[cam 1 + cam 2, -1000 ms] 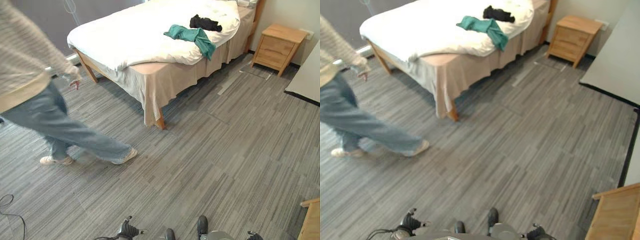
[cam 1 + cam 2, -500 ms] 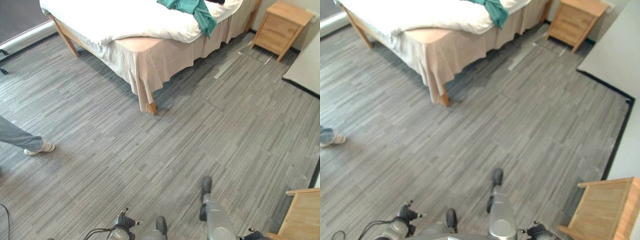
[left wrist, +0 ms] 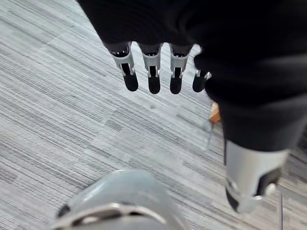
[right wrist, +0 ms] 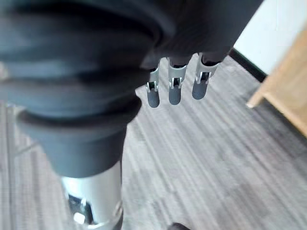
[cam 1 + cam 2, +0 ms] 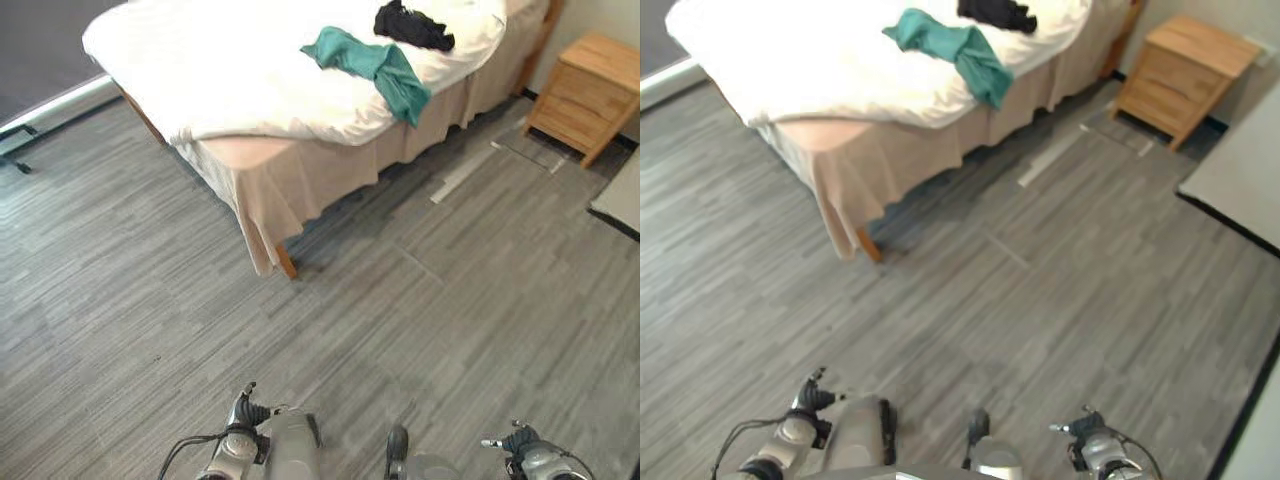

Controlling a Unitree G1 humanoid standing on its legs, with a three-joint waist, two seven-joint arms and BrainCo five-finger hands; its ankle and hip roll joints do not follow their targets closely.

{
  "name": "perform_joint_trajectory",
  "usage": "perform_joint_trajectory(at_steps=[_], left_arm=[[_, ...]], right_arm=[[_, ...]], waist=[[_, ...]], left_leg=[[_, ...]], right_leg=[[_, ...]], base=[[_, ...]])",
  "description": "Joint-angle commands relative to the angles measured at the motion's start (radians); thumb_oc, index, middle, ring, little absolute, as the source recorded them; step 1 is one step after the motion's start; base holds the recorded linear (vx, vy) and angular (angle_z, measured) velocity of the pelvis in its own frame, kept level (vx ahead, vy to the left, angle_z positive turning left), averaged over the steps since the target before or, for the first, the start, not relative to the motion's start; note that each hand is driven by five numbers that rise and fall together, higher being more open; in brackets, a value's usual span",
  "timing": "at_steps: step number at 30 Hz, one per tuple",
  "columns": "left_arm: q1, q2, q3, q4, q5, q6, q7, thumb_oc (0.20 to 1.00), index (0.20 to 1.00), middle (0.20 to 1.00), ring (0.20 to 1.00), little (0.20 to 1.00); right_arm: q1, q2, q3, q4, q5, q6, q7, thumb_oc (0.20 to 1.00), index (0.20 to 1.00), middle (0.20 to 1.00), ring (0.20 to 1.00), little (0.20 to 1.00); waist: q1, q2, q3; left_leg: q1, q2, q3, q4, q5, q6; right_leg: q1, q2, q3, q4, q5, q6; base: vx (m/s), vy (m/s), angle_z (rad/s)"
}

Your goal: Tidy up the quilt and then pick up the clothes from the bed and put them into the laundry hamper.

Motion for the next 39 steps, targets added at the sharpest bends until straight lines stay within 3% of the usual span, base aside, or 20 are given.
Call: perform_joint_trajectory(at_steps=[1,3,4,5,6,7,9,11,12,13,15,19,22,25,28,30,32,35,36,39], left_arm=[[-0.02,0.011,-0.032,0.057,-0.019,0.014,0.024,1.0,1.0,1.0,1.0,1.0],[-0.023,0.01,-0.017,0.065,-0.03,0.019,0.016,1.0,1.0,1.0,1.0,1.0],[-0.012,0.029,0.007,0.094,-0.03,0.031,0.011,1.0,1.0,1.0,1.0,1.0],[-0.012,0.03,0.008,0.095,-0.03,0.031,0.011,1.0,1.0,1.0,1.0,1.0],[-0.006,0.037,0.01,0.104,-0.012,0.034,0.012,1.0,1.0,1.0,1.0,1.0],[-0.005,0.049,0.018,0.106,-0.011,0.039,0.009,1.0,1.0,1.0,1.0,1.0],[-0.009,0.057,0.02,0.109,-0.008,0.039,0.011,1.0,1.0,1.0,1.0,1.0],[-0.019,0.072,0.018,0.117,-0.006,0.04,0.006,1.0,1.0,1.0,1.0,1.0],[-0.019,0.072,0.018,0.117,-0.006,0.04,0.006,1.0,1.0,1.0,1.0,1.0],[-0.022,0.076,0.01,0.122,0.009,0.04,0.007,1.0,1.0,1.0,1.0,1.0],[-0.019,0.07,0.012,0.13,0.021,0.04,0.006,1.0,1.0,1.0,1.0,1.0],[-0.014,0.068,0.025,0.151,0.017,0.037,0.016,1.0,1.0,1.0,1.0,1.0],[0.003,0.057,0.053,0.138,-0.052,0.03,0.026,1.0,1.0,1.0,1.0,1.0],[-0.023,0.028,0.041,0.087,-0.106,0.015,0.049,1.0,1.0,1.0,1.0,1.0],[-0.06,0.029,0.042,0.057,-0.122,0.005,0.101,1.0,1.0,1.0,1.0,1.0],[-0.073,0.124,0.041,-0.023,-0.08,-0.033,0.146,1.0,1.0,1.0,1.0,1.0],[-0.095,0.192,0.058,-0.22,-0.089,-0.052,0.179,1.0,1.0,1.0,1.0,1.0],[-0.097,0.253,0.079,-0.375,-0.067,-0.065,0.187,1.0,1.0,1.0,1.0,1.0],[-0.089,0.326,0.128,-0.496,-0.131,-0.102,0.139,1.0,1.0,1.0,1.0,1.0],[-0.051,0.36,0.153,-0.57,-0.103,-0.149,0.163,1.0,1.0,1.0,1.0,1.0]], right_arm=[[0.061,0.006,-0.014,0.0,0.037,-0.008,-0.026,1.0,1.0,1.0,1.0,1.0],[0.061,0.021,-0.008,0.002,0.028,-0.004,-0.022,1.0,1.0,1.0,1.0,1.0],[0.071,0.06,0.019,-0.001,-0.01,-0.001,-0.004,1.0,1.0,1.0,1.0,1.0],[0.071,0.061,0.019,-0.001,-0.011,-0.001,-0.004,1.0,1.0,1.0,1.0,1.0],[0.074,0.068,0.028,0.001,-0.044,0.004,0.008,1.0,1.0,1.0,1.0,1.0],[0.068,0.072,0.039,-0.016,-0.067,0.003,0.013,1.0,1.0,1.0,1.0,1.0],[0.068,0.078,0.041,-0.019,-0.074,0.007,0.01,1.0,1.0,1.0,1.0,1.0],[0.073,0.079,0.054,-0.033,-0.078,0.006,0.01,1.0,1.0,1.0,1.0,1.0],[0.074,0.079,0.054,-0.033,-0.078,0.007,0.01,1.0,1.0,1.0,1.0,1.0],[0.075,0.081,0.062,-0.039,-0.079,0.012,0.016,1.0,1.0,1.0,1.0,1.0],[0.089,0.084,0.051,-0.039,-0.073,0.019,0.019,1.0,1.0,1.0,1.0,1.0],[0.109,0.107,0.038,-0.024,-0.07,0.026,0.03,1.0,1.0,1.0,1.0,1.0],[0.121,0.101,0.036,-0.014,-0.055,0.023,0.031,1.0,1.0,1.0,1.0,1.0],[0.112,0.067,0.024,0.005,-0.043,0.016,0.0,1.0,1.0,1.0,1.0,1.0],[0.111,0.055,-0.002,0.032,-0.029,0.027,-0.027,1.0,1.0,1.0,1.0,1.0],[0.124,0.048,-0.012,0.015,-0.012,-0.006,-0.034,1.0,1.0,1.0,1.0,1.0],[0.15,0.046,-0.003,-0.02,-0.021,-0.01,-0.046,1.0,1.0,1.0,1.0,1.0],[0.183,0.054,0.009,-0.043,-0.043,-0.016,-0.04,1.0,1.0,1.0,1.0,1.0],[0.202,0.047,0.01,-0.064,-0.05,-0.023,-0.018,1.0,1.0,1.0,1.0,1.0],[0.208,0.053,0.004,-0.05,-0.055,-0.019,-0.005,1.0,1.0,1.0,1.0,1.0]], waist=[[0.031,0.024,0.016],[0.036,0.016,0.003],[0.035,-0.014,-0.004],[0.034,-0.016,-0.004],[0.027,-0.017,-0.003],[0.002,0.0,0.008],[-0.012,0.01,0.014],[-0.017,0.019,0.013],[-0.019,0.02,0.014],[-0.025,0.015,0.008],[-0.036,0.007,0.008],[-0.033,-0.023,-0.002],[-0.039,-0.013,-0.02],[-0.043,0.001,-0.009],[-0.056,0.018,-0.014],[-0.068,0.028,-0.024],[-0.076,0.035,-0.03],[-0.078,0.04,-0.036],[-0.076,0.046,-0.034],[-0.079,0.048,-0.03]], left_leg=[[0.124,-0.001,0.163,-0.231,0.038,-0.004],[0.159,-0.01,0.181,-0.267,0.027,0.013],[0.238,-0.059,0.183,-0.288,-0.021,0.077],[0.239,-0.062,0.183,-0.29,-0.022,0.079],[0.268,-0.073,0.189,-0.299,-0.04,0.096],[0.335,-0.068,0.165,-0.349,-0.044,0.108],[0.382,-0.064,0.137,-0.377,-0.048,0.101],[0.408,-0.05,0.105,-0.391,-0.057,0.08],[0.409,-0.048,0.103,-0.391,-0.057,0.079],[0.424,-0.034,0.072,-0.397,-0.062,0.058],[0.455,-0.015,0.033,-0.402,-0.086,0.032],[0.485,0.0,0.011,-0.364,-0.114,0.012],[0.478,0.032,-0.045,-0.318,-0.122,-0.004],[0.393,0.044,-0.049,-0.254,-0.09,-0.012],[0.382,0.057,0.004,-0.292,-0.054,-0.026],[0.387,0.06,0.006,-0.319,-0.041,-0.035],[0.407,0.061,0.029,-0.345,-0.035,-0.037],[0.424,0.059,0.043,-0.362,-0.03,-0.041],[0.445,0.057,0.05,-0.375,-0.033,-0.043],[0.459,0.054,0.055,-0.383,-0.034,-0.044]], right_leg=[[0.04,0.012,0.032,0.008,-0.171,0.079],[0.046,0.023,0.028,0.05,-0.183,0.082],[-0.018,0.011,-0.009,0.356,-0.14,0.181],[-0.021,0.007,-0.009,0.364,-0.144,0.183],[-0.055,-0.017,-0.025,0.471,-0.085,0.242],[-0.202,-0.065,-0.016,0.703,-0.007,0.254],[-0.231,-0.123,-0.044,0.63,-0.047,0.254],[-0.234,-0.167,-0.053,0.46,-0.1,0.202],[-0.23,-0.165,-0.056,0.456,-0.099,0.201],[-0.247,-0.189,0.006,0.199,-0.035,0.172],[-0.261,-0.228,0.095,0.075,0.035,0.197],[-0.26,-0.236,0.141,0.084,0.06,0.214],[-0.241,-0.186,0.14,0.086,0.043,0.191],[-0.181,-0.167,0.058,0.048,0.012,0.166],[-0.156,-0.169,0.009,0.052,-0.005,0.153],[-0.148,-0.167,-0.008,0.048,-0.005,0.159],[-0.144,-0.165,-0.006,0.047,0.001,0.165],[-0.14,-0.169,-0.004,0.042,0.005,0.169],[-0.126,-0.175,-0.002,0.037,0.006,0.175],[-0.123,-0.183,-0.001,0.04,0.007,0.179]], base=[[0.73,0.091,-0.04],[0.48,0.082,-0.2],[0.46,0.096,-0.14],[0.6,0.127,0.51],[0.37,0.049,1.03],[0.5,0.037,1.1],[0.49,-0.037,0.92],[0.37,-0.126,0.92],[0.39,-0.285,1.04],[0.42,-0.335,0.95],[0.45,-0.42,0.89],[0.29,-0.28,0.79],[0.3,-0.347,0.57],[0.09,-0.227,0.39],[0.04,-0.029,0.88],[0.09,0.009,0.45],[0.07,0.038,-0.15],[0.07,0.032,0.02],[0.04,0.013,-0.05],[0.05,0.024,-0.12]])
